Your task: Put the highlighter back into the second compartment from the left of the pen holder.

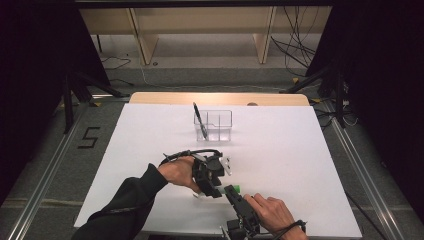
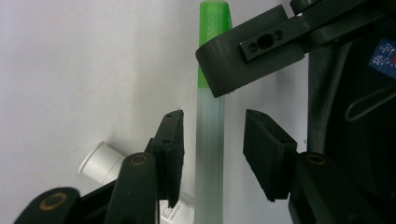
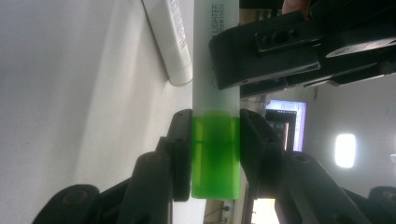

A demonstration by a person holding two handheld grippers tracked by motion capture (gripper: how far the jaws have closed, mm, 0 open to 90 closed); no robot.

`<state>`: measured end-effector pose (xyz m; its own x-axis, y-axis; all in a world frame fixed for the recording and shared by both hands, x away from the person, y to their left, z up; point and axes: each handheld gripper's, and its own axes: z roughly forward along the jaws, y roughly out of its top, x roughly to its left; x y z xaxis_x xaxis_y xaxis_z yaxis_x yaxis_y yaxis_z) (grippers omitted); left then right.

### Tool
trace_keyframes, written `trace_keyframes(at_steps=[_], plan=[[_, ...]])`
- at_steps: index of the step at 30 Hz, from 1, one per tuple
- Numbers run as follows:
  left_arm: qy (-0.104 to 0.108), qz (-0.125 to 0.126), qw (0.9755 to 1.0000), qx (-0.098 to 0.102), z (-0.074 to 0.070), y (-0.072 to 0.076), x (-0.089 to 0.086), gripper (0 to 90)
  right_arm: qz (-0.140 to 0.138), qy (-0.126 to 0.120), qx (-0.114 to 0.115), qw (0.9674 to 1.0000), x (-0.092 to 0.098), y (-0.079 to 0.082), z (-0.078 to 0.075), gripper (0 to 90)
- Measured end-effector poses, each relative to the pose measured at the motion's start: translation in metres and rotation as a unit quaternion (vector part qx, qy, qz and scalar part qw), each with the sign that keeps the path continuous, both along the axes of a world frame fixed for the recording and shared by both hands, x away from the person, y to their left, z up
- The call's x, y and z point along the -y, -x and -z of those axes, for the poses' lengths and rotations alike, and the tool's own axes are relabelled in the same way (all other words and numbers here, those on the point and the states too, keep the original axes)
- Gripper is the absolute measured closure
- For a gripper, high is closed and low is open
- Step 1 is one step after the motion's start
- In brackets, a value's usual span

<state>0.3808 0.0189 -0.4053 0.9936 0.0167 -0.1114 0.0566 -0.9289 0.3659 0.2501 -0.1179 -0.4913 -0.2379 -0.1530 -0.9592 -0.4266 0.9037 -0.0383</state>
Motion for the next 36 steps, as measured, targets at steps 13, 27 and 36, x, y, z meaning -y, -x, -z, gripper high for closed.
trace_keyframes(at_steps=[13,27,36], plan=[[-0.017,0.011,0.9998,0.000,0.002,0.000,0.006,64.7,-0.009,0.004,0.003,0.9999,-0.001,0.001,0.001,67.3],[-0.023,0.020,0.9993,-0.019,0.008,-0.003,0.010,73.7,-0.013,0.010,0.002,0.9999,-0.002,0.002,0.003,67.3],[-0.025,0.021,0.9989,-0.033,0.011,-0.007,0.009,76.4,-0.015,0.011,0.001,0.9998,-0.001,0.004,0.005,66.6]])
